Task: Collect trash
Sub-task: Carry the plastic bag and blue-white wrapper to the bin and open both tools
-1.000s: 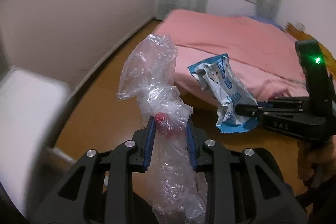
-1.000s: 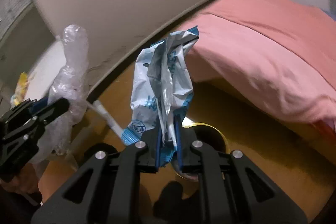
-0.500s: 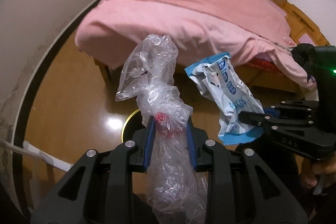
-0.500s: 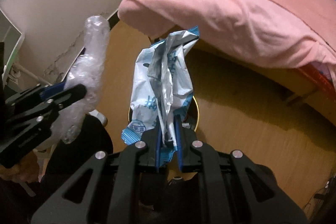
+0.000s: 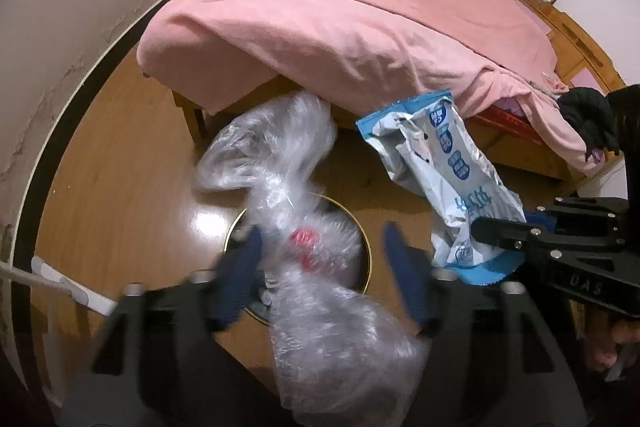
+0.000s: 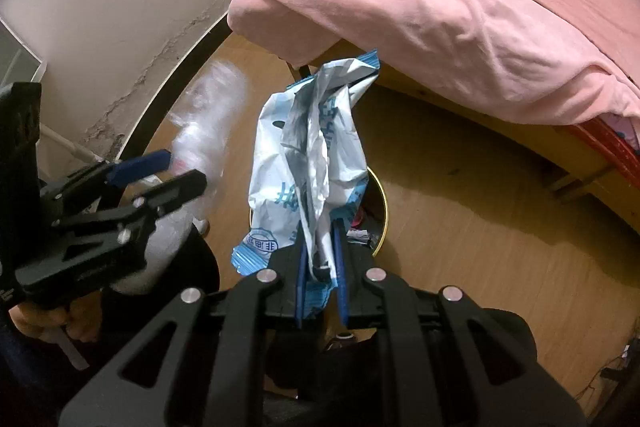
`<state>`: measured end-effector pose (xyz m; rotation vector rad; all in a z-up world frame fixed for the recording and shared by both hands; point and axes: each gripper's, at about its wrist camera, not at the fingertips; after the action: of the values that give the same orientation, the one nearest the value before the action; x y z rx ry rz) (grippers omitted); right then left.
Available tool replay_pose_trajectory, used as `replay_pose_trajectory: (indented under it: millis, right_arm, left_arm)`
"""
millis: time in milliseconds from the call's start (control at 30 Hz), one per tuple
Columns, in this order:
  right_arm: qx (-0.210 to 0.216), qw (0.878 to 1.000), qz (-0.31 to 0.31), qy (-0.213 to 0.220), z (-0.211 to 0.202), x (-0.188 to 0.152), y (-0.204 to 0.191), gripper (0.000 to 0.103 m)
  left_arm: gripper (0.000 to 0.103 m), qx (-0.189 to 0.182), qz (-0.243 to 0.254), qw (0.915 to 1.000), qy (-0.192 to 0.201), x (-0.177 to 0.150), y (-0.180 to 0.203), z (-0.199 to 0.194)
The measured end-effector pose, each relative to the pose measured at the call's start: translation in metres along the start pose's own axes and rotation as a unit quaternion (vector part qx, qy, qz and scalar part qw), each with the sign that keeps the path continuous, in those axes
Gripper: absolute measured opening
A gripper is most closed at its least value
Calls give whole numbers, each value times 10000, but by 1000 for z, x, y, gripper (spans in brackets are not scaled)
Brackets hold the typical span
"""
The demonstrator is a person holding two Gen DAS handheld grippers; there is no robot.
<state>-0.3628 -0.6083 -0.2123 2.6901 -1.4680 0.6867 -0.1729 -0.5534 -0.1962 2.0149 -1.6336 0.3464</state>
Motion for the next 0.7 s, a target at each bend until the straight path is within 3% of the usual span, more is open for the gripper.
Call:
replay_pose_trajectory:
  millis: [633, 700]
  right_arm:
    - [76, 9998, -34, -165, 12, -1, -4, 13]
    - [127, 9997, -18, -195, 14, 2, -4, 36]
  left_arm:
    - [73, 66, -63, 9997, 210, 9, -4, -17]
    - [77, 93, -74, 9996, 243, 9, -6, -22]
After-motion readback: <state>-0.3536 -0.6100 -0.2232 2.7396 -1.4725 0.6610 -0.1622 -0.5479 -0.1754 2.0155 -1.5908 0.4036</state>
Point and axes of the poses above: each gripper's, at about its wrist camera, not at the fingertips, and z roughly the way its jaws point, y to its right, x to its top, and after that the axes turned 2 degrees about -z, right-handed
